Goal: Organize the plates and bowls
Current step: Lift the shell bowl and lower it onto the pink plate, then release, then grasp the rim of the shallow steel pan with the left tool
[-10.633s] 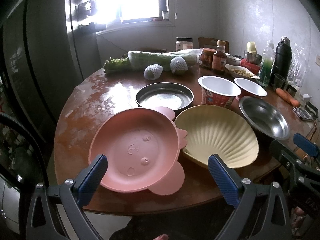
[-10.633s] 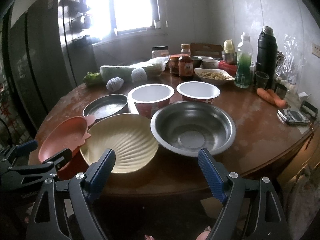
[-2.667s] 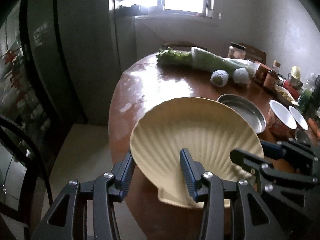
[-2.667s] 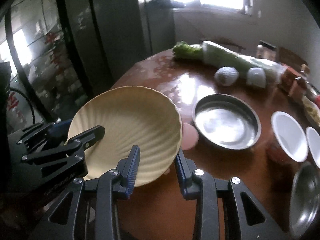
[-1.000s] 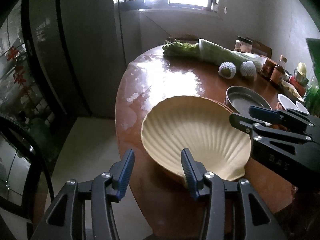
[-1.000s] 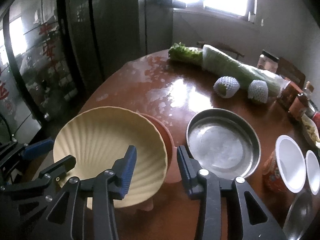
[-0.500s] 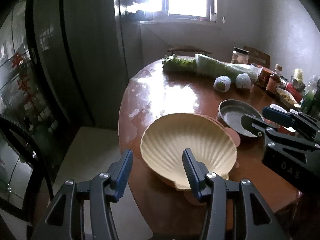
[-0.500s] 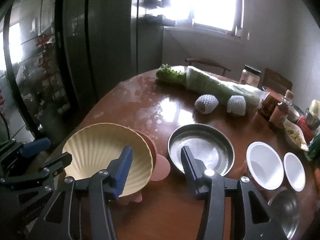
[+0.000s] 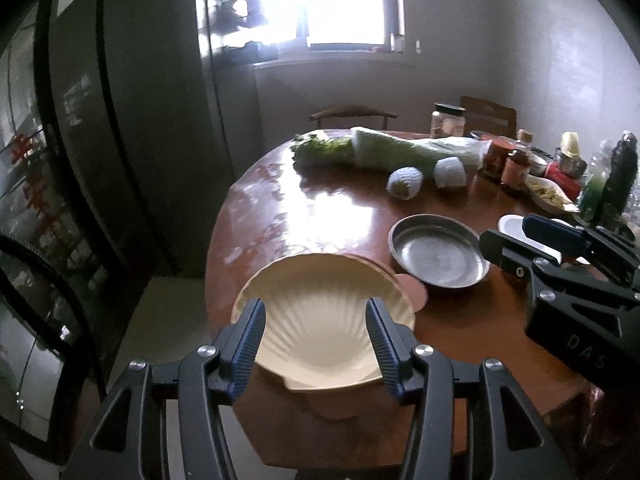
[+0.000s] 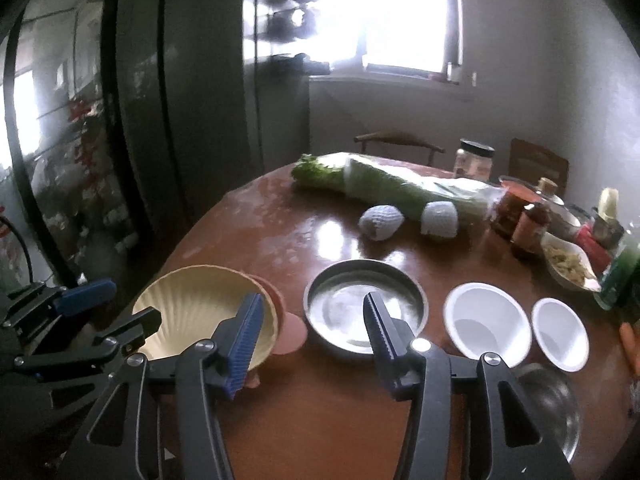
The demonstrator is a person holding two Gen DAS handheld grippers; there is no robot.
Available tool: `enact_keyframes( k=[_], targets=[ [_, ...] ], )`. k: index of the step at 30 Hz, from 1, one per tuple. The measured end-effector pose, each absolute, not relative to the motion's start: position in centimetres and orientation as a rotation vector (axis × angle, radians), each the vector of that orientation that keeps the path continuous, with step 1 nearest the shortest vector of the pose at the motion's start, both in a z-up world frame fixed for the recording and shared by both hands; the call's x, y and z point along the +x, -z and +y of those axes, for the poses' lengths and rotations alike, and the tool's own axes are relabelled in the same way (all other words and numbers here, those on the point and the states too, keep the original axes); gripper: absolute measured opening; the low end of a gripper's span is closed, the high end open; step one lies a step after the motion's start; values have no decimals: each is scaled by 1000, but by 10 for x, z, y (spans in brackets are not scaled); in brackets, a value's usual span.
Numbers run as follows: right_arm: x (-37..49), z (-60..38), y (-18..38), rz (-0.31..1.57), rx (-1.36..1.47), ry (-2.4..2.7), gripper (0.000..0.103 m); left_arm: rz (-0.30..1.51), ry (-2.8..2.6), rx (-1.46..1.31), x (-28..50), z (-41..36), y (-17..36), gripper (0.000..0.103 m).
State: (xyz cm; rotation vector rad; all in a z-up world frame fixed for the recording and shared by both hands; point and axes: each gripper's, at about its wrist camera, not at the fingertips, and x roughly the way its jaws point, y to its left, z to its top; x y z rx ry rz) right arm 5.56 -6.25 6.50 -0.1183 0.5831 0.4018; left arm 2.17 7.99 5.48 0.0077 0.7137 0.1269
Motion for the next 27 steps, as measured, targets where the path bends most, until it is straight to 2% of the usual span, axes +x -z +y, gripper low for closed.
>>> enact_keyframes(
  k=[15, 27],
  targets=[
    [59, -137, -77, 560, -3, -245, 56, 719, -34, 72, 60, 47, -77, 52],
    [79, -133, -44, 665, 38, -249, 57, 832, 44, 79, 140, 31, -56, 58]
  ],
)
